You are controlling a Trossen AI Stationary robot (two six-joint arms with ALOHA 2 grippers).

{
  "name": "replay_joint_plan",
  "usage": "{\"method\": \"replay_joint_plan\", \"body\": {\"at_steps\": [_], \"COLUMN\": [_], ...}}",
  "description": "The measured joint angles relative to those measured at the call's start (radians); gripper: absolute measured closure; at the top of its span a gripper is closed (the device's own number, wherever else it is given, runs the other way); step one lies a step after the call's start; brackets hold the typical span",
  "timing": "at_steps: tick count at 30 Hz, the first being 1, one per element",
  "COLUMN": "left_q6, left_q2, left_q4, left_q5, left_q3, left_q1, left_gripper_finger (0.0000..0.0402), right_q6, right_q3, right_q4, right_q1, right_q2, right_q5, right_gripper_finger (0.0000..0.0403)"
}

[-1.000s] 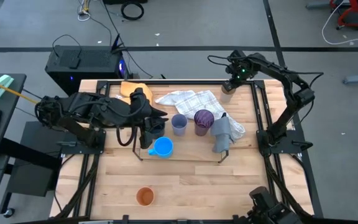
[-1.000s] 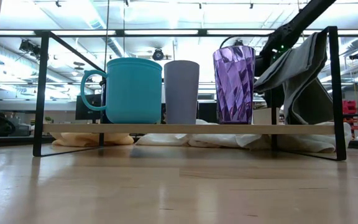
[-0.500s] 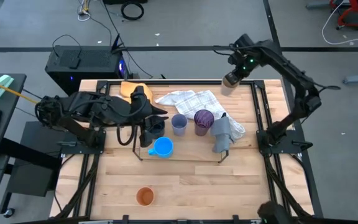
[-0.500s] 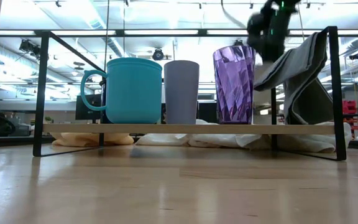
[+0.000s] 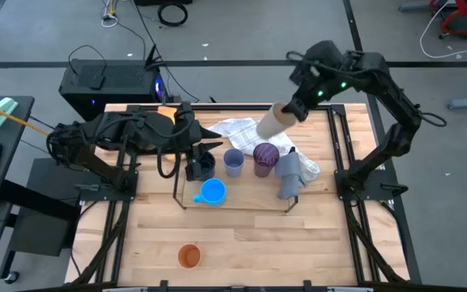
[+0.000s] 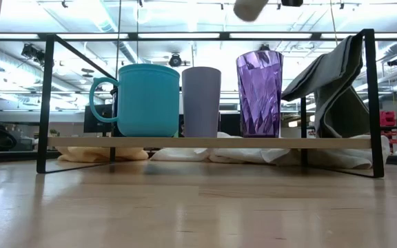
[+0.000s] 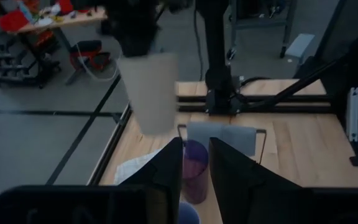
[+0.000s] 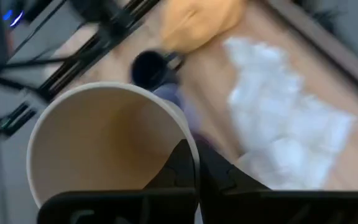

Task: Stack small to large cups/mugs on shelf
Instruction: Put the white cup on the shelf

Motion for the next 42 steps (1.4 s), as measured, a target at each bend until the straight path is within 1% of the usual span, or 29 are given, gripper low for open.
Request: {"method": "replay_joint_plan", "body": {"at_steps": [5, 7, 10, 12, 15, 17, 21, 24, 27, 30, 34, 42], "left_q6": [0.029, 0.029, 0.031, 0.043, 0.074, 0.094, 0.129, 0.166, 0.211, 0.246, 0.26, 0.297], "left_q2": [0.0, 0.0, 0.003, 0.01, 0.041, 0.07, 0.121, 0.144, 0.154, 0.154, 0.154, 0.185], "left_q4": [0.033, 0.032, 0.031, 0.019, -0.043, -0.117, -0.178, -0.142, -0.071, -0.027, -0.027, -0.043], "left_q5": [0.032, 0.045, 0.085, 0.1, 0.131, 0.14, 0.143, 0.143, 0.142, 0.138, 0.143, 0.234], "left_q3": [0.0, 0.0, 0.0, 0.0, 0.001, 0.0, -0.001, -0.001, -0.001, 0.0, 0.0, 0.001], "left_q1": [0.0, 0.0, 0.001, 0.0, -0.007, -0.014, -0.023, -0.023, -0.011, 0.004, 0.025, 0.058], "left_gripper_finger": [0.0308, 0.0304, 0.0298, 0.0295, 0.0289, 0.0284, 0.0271, 0.0261, 0.0253, 0.0248, 0.025, 0.0244], "right_q6": [0.044, 0.044, 0.03, 0.02, 0.01, 0.001, 0.008, 0.031, 0.046, 0.046, 0.05, 0.062], "right_q3": [0.001, 0.001, 0.001, 0.0, 0.003, 0.024, 0.086, 0.14, 0.178, 0.186, 0.183, 0.182], "right_q4": [-0.037, -0.052, -0.06, -0.05, -0.029, -0.028, -0.02, -0.021, -0.027, -0.064, -0.07, -0.056], "right_q1": [0.166, 0.209, 0.236, 0.243, 0.244, 0.245, 0.239, 0.232, 0.235, 0.244, 0.254, 0.258], "right_q2": [0.072, 0.113, 0.178, 0.22, 0.273, 0.301, 0.322, 0.333, 0.344, 0.348, 0.348, 0.37], "right_q5": [-0.004, -0.004, -0.003, -0.004, -0.043, -0.058, -0.072, -0.09, -0.104, -0.105, -0.108, -0.132], "right_gripper_finger": [0.0402, 0.0402, 0.0402, 0.0402, 0.0402, 0.0402, 0.0402, 0.0402, 0.0402, 0.0402, 0.0402, 0.0402]}}
